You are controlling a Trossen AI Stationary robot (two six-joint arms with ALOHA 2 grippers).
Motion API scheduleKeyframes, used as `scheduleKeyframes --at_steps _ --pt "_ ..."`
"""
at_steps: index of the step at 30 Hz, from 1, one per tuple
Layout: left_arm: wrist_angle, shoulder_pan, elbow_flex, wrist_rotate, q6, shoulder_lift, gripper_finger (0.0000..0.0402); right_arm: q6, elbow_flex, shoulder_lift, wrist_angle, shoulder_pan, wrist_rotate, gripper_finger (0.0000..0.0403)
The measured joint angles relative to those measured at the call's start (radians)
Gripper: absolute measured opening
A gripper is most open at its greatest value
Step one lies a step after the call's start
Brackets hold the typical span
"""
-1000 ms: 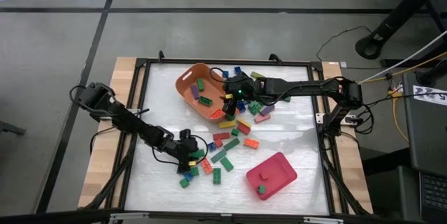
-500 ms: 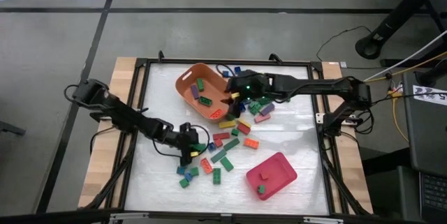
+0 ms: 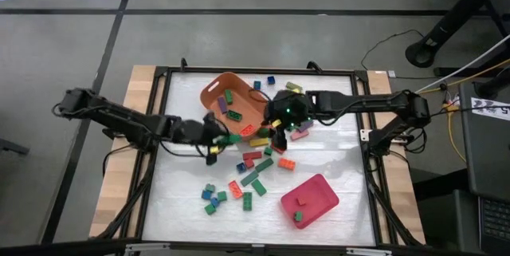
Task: Sort blocks by size
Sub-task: Put the large green block into the orange bin, then put the large orange game piece into the orange bin
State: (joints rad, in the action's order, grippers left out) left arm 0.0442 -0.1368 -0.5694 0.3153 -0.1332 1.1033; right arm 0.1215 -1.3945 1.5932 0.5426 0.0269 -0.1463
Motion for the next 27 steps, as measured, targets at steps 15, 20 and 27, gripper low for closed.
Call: scheduleKeyframes --at_steps 15,20,27 --pt "0.031 0.311 0.000 0.048 0.161 0.072 0.0152 0.004 0.000 0.001 0.061 -0.133 0.007 0.0211" --pt "0.075 0.348 0.000 0.048 0.160 0.112 0.0192 0.057 0.000 0.001 0.168 -0.154 0.019 0.0211" --pt "0.080 0.354 0.000 0.048 0.160 0.118 0.0220 0.211 0.052 0.002 0.249 -0.204 0.147 0.0211"
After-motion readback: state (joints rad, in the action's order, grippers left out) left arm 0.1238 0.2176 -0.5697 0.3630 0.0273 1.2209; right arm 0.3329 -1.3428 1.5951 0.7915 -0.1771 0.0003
